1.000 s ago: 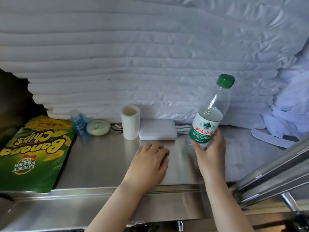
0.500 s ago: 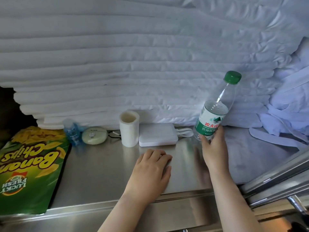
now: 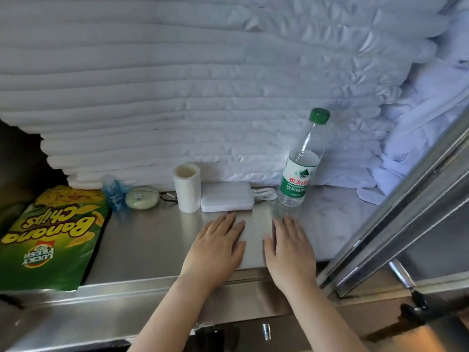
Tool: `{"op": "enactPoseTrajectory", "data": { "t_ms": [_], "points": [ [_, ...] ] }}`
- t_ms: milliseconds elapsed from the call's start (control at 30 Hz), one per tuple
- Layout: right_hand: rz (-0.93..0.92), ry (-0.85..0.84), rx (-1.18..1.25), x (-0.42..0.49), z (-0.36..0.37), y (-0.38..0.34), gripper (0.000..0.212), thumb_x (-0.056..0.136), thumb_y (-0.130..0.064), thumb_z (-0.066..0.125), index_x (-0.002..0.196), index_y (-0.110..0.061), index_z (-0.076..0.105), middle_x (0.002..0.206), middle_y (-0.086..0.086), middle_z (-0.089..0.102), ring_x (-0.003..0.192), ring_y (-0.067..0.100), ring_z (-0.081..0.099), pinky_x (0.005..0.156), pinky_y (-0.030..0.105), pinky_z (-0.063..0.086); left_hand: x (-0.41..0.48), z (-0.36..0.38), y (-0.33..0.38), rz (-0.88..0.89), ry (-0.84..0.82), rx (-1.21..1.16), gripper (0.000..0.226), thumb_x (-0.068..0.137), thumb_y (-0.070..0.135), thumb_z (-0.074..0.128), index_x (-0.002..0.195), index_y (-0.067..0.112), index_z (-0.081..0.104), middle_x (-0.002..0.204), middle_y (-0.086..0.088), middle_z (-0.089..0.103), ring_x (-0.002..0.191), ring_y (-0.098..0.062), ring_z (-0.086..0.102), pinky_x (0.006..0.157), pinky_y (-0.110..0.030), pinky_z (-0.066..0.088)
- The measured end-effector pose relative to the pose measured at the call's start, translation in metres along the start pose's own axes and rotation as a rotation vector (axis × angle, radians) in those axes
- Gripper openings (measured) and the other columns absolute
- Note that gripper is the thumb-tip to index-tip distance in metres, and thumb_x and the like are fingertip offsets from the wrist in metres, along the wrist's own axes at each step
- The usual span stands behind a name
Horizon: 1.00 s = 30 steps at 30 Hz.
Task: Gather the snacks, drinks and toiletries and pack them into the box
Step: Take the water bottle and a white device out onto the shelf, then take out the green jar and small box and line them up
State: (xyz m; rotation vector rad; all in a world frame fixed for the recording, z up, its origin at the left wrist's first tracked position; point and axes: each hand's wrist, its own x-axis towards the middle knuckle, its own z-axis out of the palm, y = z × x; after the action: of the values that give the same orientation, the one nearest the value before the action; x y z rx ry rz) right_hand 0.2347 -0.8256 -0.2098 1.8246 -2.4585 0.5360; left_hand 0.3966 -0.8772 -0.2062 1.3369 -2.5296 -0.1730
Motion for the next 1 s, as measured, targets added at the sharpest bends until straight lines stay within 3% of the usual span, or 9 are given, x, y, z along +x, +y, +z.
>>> {"op": "enactPoseTrajectory", "data": {
  "t_ms": [167,300,367,467,533,667,833,1000],
  "points": [
    [-0.166,-0.091,-0.048,-0.02,-0.005,0.017,0.059,0.098,-0.047,0.012,0.15,-0.02,0.011,0.158,0.007,0.006,0.146,0.02,0.001,0.117,0.031,-0.003,-0.022,0.01,0.018,-0.092,-0.04,0.17,0.056,0.098,0.048,0.014,0.15,0.027,0.015,0.158,0.002,0.009,0.145,-0.016,0.002,0.115,-0.035,0.0],
    [-0.299,-0.127,-0.022,-0.056,-0.017,0.038,0.062,0.098,-0.052,0.017,0.15,-0.021,0.009,0.159,0.005,0.001,0.146,0.017,-0.003,0.113,0.029,-0.013,-0.057,0.013,0.058,-0.221,0.005,0.158,0.061,0.094,0.053,0.018,0.143,0.023,0.038,0.15,-0.003,0.034,0.141,-0.025,0.025,0.113,-0.043,0.019],
    [-0.358,-0.167,0.042,-0.077,-0.028,0.049,0.063,0.098,-0.051,0.026,0.15,-0.02,0.011,0.159,0.004,0.001,0.145,0.017,-0.004,0.116,0.031,-0.005,-0.078,0.016,0.082,-0.255,0.044,0.104,0.062,0.093,0.053,0.023,0.138,0.019,0.047,0.146,-0.006,0.041,0.138,-0.028,0.03,0.11,-0.047,0.027],
    [-0.392,-0.208,0.191,-0.114,-0.056,0.073,0.061,0.097,-0.048,0.035,0.149,-0.021,0.02,0.158,-0.002,0.01,0.145,0.011,0.004,0.114,0.025,0.008,-0.107,0.021,0.113,-0.306,0.042,0.04,0.058,0.095,0.054,0.025,0.146,0.026,0.031,0.156,0.001,0.019,0.145,-0.019,0.006,0.114,-0.04,0.02],
    [-0.428,-0.184,0.213,-0.143,-0.083,0.099,0.06,0.096,-0.049,0.035,0.148,-0.024,0.021,0.157,-0.007,0.014,0.144,0.009,0.01,0.112,0.022,0.014,-0.124,0.014,0.138,-0.283,0.093,-0.016,0.058,0.094,0.055,0.024,0.148,0.033,0.021,0.157,0.008,0.013,0.145,-0.013,0.004,0.115,-0.035,0.015],
    [-0.421,0.005,0.197,-0.189,-0.156,0.17,0.056,0.092,-0.056,0.03,0.142,-0.031,0.028,0.148,-0.016,0.025,0.135,0.002,0.027,0.104,0.02,0.032,-0.139,-0.021,0.221,-0.096,0.21,-0.169,0.055,0.094,0.058,0.029,0.143,0.033,0.035,0.15,0.009,0.033,0.139,-0.013,0.026,0.111,-0.033,0.024],
    [-0.139,0.292,0.121,-0.238,-0.253,0.268,0.062,0.088,-0.061,0.036,0.14,-0.026,0.037,0.143,-0.009,0.04,0.131,0.007,0.038,0.103,0.024,0.037,-0.116,-0.051,0.359,0.33,0.274,-0.22,0.051,0.091,0.048,0.034,0.129,0.021,0.055,0.134,0.005,0.052,0.13,-0.019,0.041,0.108,-0.038,0.033],
    [0.162,0.458,0.008,-0.301,-0.318,0.364,0.065,0.087,-0.059,0.039,0.139,-0.021,0.04,0.141,-0.007,0.041,0.131,0.008,0.034,0.105,0.017,0.024,-0.084,-0.04,0.506,0.662,0.223,-0.315,0.05,0.091,0.046,0.038,0.128,0.018,0.056,0.134,0.0,0.053,0.13,-0.022,0.042,0.106,-0.043,0.035]
  ]
}}
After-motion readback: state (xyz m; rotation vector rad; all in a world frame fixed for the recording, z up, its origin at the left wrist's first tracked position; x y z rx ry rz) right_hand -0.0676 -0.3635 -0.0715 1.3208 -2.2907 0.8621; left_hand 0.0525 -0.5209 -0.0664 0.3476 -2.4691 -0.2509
